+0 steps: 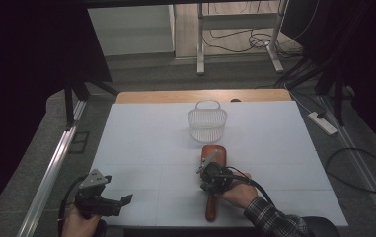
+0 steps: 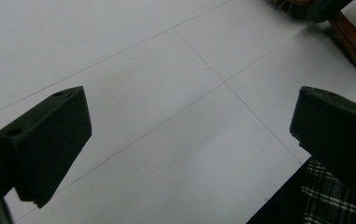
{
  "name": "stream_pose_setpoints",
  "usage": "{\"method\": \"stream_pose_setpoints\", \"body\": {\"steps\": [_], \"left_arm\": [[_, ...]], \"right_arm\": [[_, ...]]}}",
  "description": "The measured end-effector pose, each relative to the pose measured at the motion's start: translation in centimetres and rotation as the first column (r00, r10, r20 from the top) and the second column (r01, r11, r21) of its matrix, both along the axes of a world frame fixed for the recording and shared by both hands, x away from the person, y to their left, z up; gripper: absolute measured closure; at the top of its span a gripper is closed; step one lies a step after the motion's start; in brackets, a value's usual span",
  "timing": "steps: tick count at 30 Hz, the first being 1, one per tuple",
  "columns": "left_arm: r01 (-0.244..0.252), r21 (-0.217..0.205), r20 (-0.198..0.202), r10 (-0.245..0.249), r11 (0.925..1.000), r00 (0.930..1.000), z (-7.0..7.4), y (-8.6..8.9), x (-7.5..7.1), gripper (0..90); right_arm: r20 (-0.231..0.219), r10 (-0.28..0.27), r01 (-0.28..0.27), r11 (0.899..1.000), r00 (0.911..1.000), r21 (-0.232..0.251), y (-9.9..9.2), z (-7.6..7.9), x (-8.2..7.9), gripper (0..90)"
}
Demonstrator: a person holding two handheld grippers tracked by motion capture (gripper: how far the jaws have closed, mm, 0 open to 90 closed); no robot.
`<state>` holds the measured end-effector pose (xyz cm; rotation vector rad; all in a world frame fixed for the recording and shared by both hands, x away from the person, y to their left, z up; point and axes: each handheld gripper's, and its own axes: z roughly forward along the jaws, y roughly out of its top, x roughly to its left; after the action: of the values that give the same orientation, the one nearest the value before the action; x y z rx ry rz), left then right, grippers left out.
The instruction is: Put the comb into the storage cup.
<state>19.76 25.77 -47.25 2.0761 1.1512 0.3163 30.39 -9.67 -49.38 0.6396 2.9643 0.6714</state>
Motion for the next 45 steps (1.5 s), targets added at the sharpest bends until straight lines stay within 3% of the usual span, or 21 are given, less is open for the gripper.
{"method": "stream_pose_setpoints", "body": {"steps": [9,19,45], "left_arm": [[-0.001,0.0,0.001,0.001,1.0,1.0,0.0,0.0,0.0,0.0],[-0.004,-0.001,0.0,0.004,1.0,1.0,0.0,0.0,0.0,0.0],[-0.008,0.003,-0.003,0.008,1.0,1.0,0.0,0.0,0.0,0.0]], "right_arm": [[-0.042,-0.013,0.014,1.0,0.999,0.009,-1.6,0.0,0.1,89.3],[-0.057,-0.025,0.025,1.0,0.998,0.004,-3.6,0.1,0.2,89.3],[-0.03,-0.086,0.084,0.995,0.9959,-0.046,-6.8,0.1,0.7,89.3]]}}
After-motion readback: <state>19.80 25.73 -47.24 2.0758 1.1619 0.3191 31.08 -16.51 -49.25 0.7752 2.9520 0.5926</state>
